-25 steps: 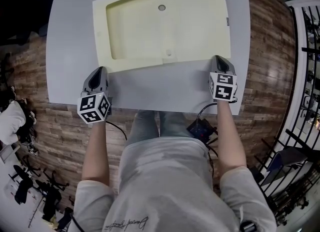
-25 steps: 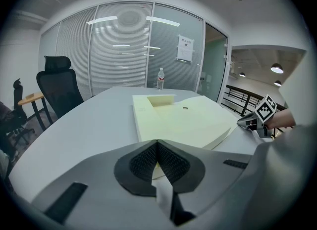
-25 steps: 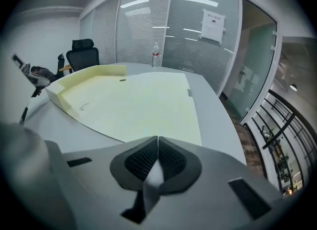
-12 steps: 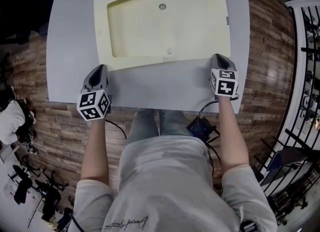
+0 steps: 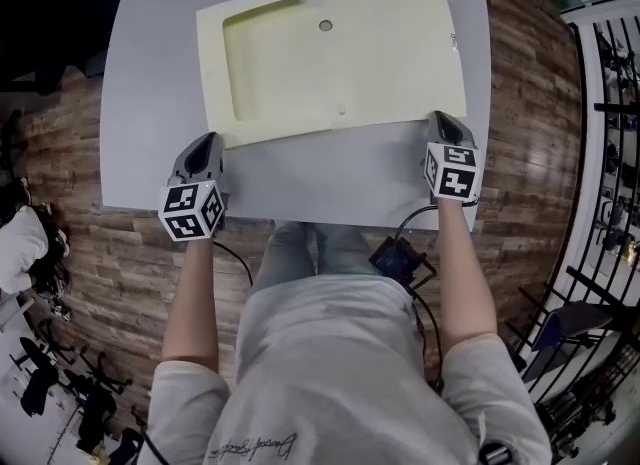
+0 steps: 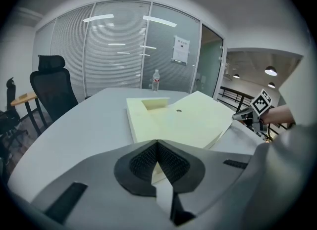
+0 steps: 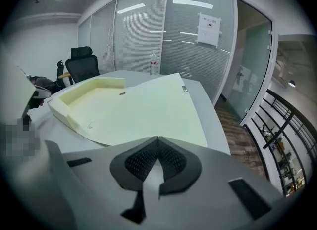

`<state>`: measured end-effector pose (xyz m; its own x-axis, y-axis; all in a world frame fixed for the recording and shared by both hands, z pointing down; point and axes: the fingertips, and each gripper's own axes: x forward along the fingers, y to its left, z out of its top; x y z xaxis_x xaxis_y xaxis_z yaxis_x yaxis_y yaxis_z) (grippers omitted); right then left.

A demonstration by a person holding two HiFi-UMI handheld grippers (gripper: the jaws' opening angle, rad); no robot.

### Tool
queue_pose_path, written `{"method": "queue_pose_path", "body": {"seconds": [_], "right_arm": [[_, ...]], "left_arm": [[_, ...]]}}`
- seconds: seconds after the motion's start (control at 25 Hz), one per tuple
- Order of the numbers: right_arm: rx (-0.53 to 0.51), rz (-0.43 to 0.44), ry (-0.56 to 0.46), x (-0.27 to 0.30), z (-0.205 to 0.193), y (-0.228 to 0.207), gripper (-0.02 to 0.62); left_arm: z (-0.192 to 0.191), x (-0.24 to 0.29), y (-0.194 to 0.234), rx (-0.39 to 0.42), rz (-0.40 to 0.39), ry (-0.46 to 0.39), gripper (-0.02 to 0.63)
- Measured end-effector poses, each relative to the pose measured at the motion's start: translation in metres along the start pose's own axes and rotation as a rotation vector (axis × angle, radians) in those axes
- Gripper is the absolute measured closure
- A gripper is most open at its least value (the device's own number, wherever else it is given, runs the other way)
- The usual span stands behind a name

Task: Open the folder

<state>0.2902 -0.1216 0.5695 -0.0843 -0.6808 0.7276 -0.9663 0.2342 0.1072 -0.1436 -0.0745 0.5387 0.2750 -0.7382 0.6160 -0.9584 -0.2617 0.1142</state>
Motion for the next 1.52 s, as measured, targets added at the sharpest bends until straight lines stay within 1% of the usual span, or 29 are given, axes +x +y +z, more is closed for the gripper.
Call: {"method": "queue_pose_path", "body": {"seconds": [0.16, 0.4, 0.6, 0.68, 0.88, 1.16, 1.32, 1.44, 1.52], "right_arm": [[-0.007, -0.013, -0.05, -0.014, 0.015, -0.004, 0.569], [0.007, -0.012, -0.12, -0.034, 0.04, 0.0, 0.569], [-0.001, 0.016, -0.179, -0.052, 0.065, 0.011, 0.569], [-0.007, 0.044, -0.203, -0.061, 0.076, 0.02, 0.569], [-0.049, 0.127, -0.26, -0.087, 0.103, 0.053, 0.571], [-0.057, 0.288, -0.323, -0.13, 0.134, 0.112, 0.572], [-0.052, 0.384, -0.337, -0.15, 0.139, 0.15, 0.572], [-0.032, 0.448, -0.337, -0.163, 0.138, 0.178, 0.572], [-0.009, 0.494, -0.339, -0.17, 0.14, 0.195, 0.572]], "left_arm": [[0.016, -0.012, -0.017, 0.012, -0.029, -0.056, 0.597], [0.033, -0.036, -0.033, 0.022, -0.077, -0.111, 0.597], [0.042, -0.059, -0.058, 0.014, -0.15, -0.151, 0.597], [0.045, -0.069, -0.065, 0.003, -0.171, -0.163, 0.597], [0.058, -0.092, -0.076, -0.01, -0.196, -0.201, 0.597], [0.087, -0.116, -0.092, 0.009, -0.224, -0.27, 0.597], [0.093, -0.122, -0.099, 0.003, -0.226, -0.28, 0.597], [0.098, -0.127, -0.1, -0.017, -0.227, -0.275, 0.598], [0.102, -0.131, -0.1, -0.016, -0.228, -0.285, 0.597]]}}
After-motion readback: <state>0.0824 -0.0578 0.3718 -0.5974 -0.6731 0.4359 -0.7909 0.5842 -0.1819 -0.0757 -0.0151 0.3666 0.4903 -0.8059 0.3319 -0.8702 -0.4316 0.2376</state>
